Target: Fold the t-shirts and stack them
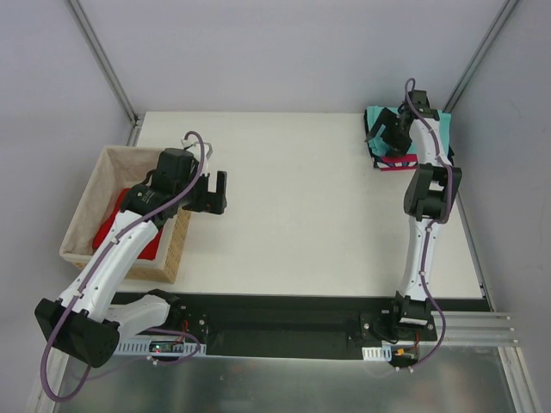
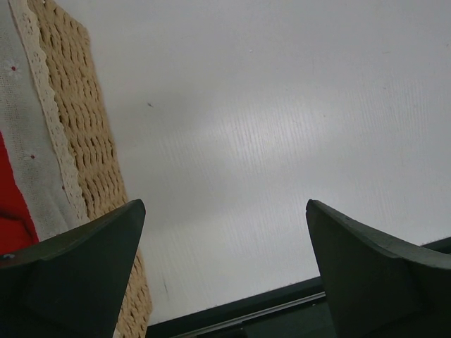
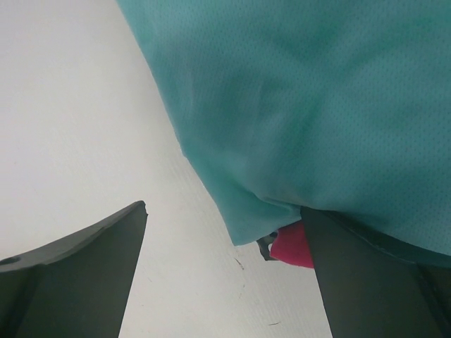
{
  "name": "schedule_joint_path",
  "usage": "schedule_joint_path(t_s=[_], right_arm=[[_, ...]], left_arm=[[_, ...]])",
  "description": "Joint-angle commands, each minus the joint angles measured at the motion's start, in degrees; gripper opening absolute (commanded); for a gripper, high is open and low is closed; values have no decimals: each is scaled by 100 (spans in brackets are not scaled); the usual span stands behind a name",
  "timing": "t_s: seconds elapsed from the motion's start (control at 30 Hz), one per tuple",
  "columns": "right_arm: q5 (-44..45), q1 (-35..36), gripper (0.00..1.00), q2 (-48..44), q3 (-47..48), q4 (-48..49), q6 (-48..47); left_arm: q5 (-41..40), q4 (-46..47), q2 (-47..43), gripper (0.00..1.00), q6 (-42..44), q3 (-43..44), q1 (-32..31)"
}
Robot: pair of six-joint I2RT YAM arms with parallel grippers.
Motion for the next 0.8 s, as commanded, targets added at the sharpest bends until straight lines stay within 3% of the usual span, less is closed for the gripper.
schedule_joint_path(t_s=[0.0,0.1,0.3,0.57,0.67,0.77], right_arm=[[157,-94,96,-378,-561,279,-12],[498,99,96,-1368,-1011,359,-196],[1080,793,97,-3643,-1705,420,-548],[1070,1953,97,-6301,-4496,1308,-232],[1377,2594,97,-6794,-5210,1554,-232],[1510,3131,97,-6988,-5546,1599,-171]], left_arm=[[-221,-45,-23,99,17,281,-65],[-923,-72,-259,99,-80,351,-56],[-1153,-326,-480,99,-167,974,5],[-2366,-617,-594,99,-247,1213,303],[-1624,-704,-647,99,-519,1064,1067],[-1575,-941,-455,99,-765,975,1455]])
